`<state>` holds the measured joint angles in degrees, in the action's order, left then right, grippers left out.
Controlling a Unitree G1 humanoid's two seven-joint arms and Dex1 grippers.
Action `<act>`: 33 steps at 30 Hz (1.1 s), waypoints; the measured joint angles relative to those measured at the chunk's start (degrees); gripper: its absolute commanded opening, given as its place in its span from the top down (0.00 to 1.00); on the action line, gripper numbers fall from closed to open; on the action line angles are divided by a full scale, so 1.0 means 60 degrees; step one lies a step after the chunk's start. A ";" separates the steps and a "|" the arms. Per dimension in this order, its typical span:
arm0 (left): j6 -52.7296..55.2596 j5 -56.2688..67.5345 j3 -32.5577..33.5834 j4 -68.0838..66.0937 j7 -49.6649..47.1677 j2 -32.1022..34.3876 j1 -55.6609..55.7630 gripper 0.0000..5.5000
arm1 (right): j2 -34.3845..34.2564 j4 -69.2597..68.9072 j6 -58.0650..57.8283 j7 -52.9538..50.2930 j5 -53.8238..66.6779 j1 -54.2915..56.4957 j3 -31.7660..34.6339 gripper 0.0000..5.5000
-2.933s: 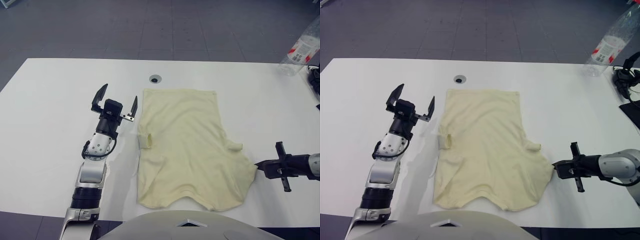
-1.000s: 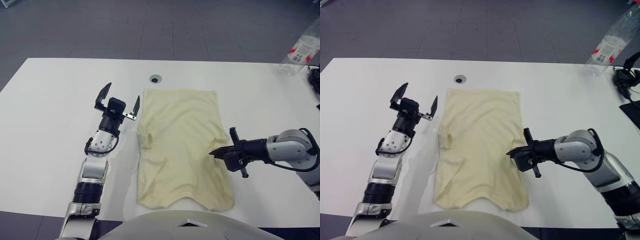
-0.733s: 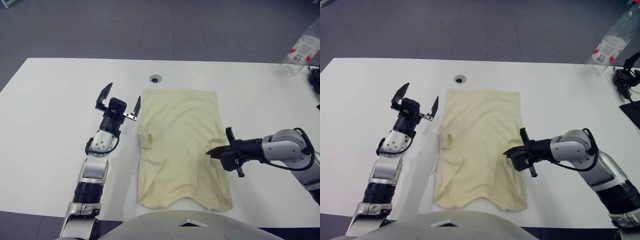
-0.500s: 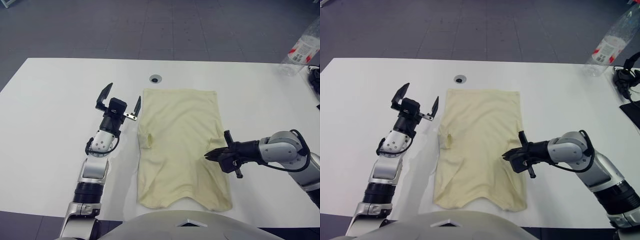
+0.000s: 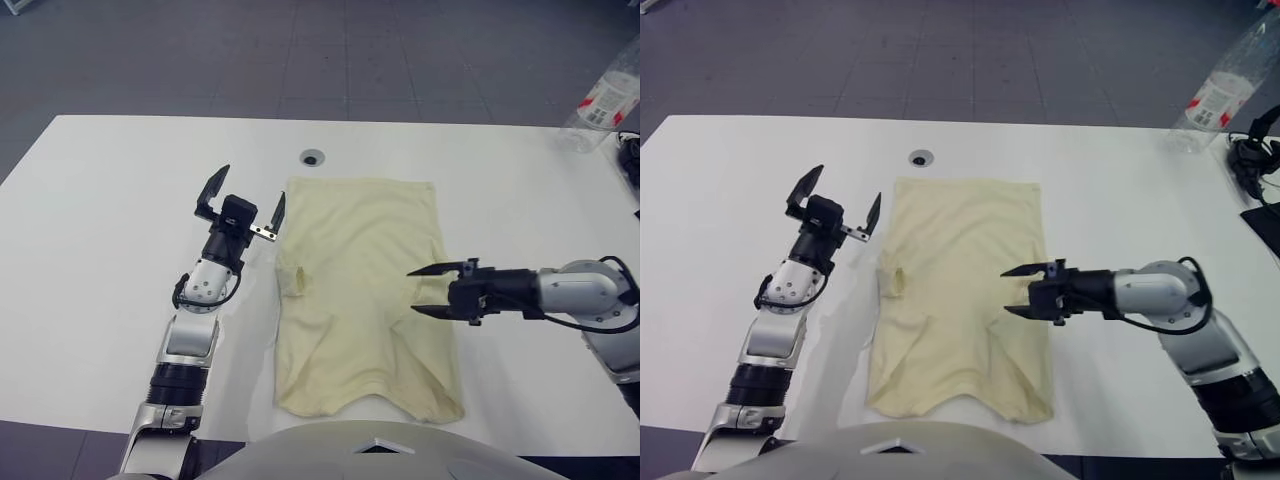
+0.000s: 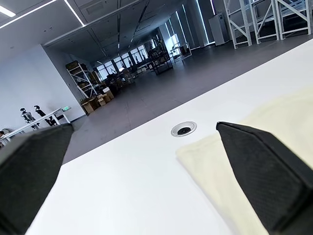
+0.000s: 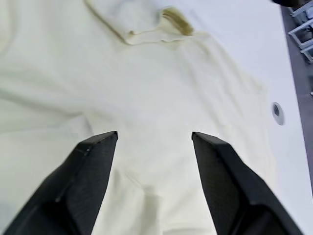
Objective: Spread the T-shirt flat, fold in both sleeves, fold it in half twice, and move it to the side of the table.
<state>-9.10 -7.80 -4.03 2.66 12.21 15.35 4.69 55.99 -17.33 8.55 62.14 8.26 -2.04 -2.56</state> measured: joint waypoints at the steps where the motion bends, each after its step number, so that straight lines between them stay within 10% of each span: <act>1: 0.0077 0.0030 -0.0107 0.0340 0.0312 0.0154 -0.0123 0.02 | 0.0013 -0.0124 -0.0248 -0.0070 0.0260 -0.0297 0.0442 0.34; 12: 0.1391 0.2108 0.0646 0.6811 0.4670 0.3742 -0.4663 0.02 | -0.0958 -0.4368 -0.3466 -0.1415 0.1024 -0.5844 0.3353 0.03; 18: 0.0522 0.1997 0.1182 0.8248 0.6091 0.4830 -0.8724 0.02 | -0.1452 -0.5330 -0.2546 -0.1347 -0.0252 -0.7863 0.3304 0.03; 33: 0.0811 -0.0982 0.0163 0.7632 0.5633 0.5114 -0.9067 0.02 | -0.1528 -0.5424 -0.2417 -0.1346 -0.0911 -0.8203 0.2842 0.03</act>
<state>-4.23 -13.69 -3.06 48.45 46.01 46.03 -49.71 46.82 -49.87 -5.95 54.06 2.79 -51.26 14.50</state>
